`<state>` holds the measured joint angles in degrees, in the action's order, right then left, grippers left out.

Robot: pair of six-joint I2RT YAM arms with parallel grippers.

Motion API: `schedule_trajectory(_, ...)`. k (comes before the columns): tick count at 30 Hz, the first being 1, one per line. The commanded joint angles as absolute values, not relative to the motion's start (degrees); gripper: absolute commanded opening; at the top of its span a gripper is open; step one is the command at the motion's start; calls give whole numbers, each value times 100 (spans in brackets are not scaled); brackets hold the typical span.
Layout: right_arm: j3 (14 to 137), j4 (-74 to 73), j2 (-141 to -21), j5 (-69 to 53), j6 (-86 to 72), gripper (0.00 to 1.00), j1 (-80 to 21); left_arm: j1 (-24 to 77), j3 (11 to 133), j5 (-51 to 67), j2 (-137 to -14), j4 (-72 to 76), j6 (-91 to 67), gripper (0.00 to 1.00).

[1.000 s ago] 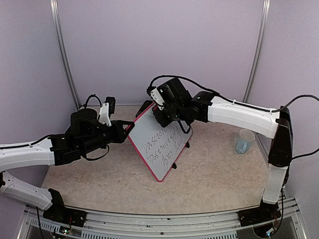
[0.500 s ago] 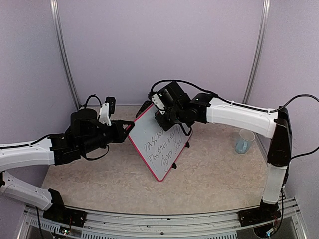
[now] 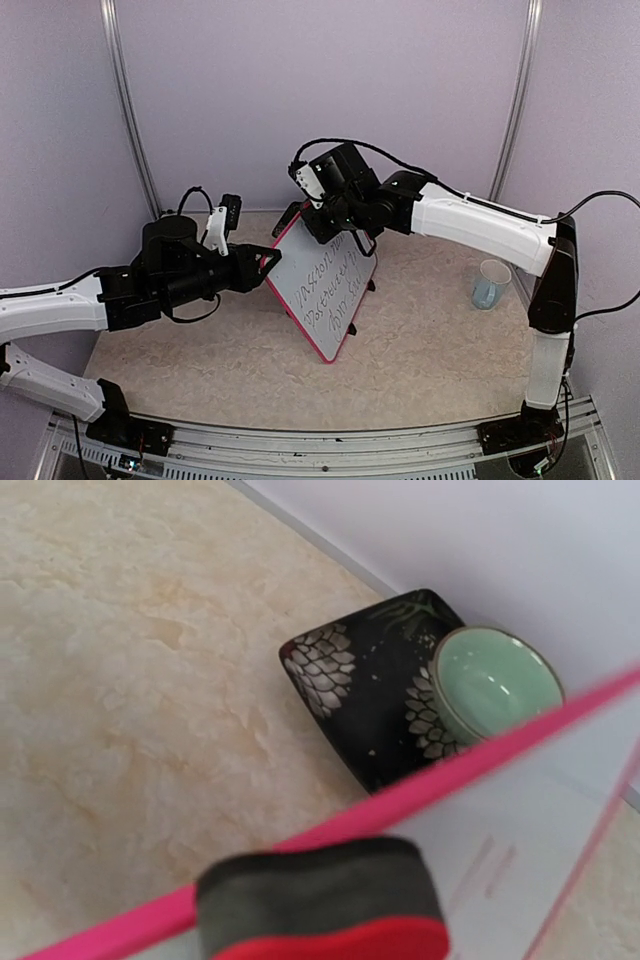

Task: Erase the whiteboard
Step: Erase the whiteboard at the center of the board.

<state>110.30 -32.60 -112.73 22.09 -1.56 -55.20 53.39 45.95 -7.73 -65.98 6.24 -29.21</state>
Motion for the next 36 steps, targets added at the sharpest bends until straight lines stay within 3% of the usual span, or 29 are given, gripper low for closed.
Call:
schedule_trajectory(1, 10684, -2941, -11225, 2008, -230, 28, -5528, 5466, 5073, -264, -6543, 180, -2582, 36)
schedule_trajectory(15, 10163, -2812, -10762, 2070, -286, 28, -5531, 4978, 5620, -284, -6786, -495, -2901, 50)
schedule_trajectory(27, 9519, -2677, -10108, 2257, -409, 29, -5399, 4956, 7078, -320, -7841, -1701, -2779, 52)
schedule_trajectory(36, 9055, -2475, -9668, 2208, -457, 29, -5263, 4957, 7407, -684, -8283, -1966, -2865, 51)
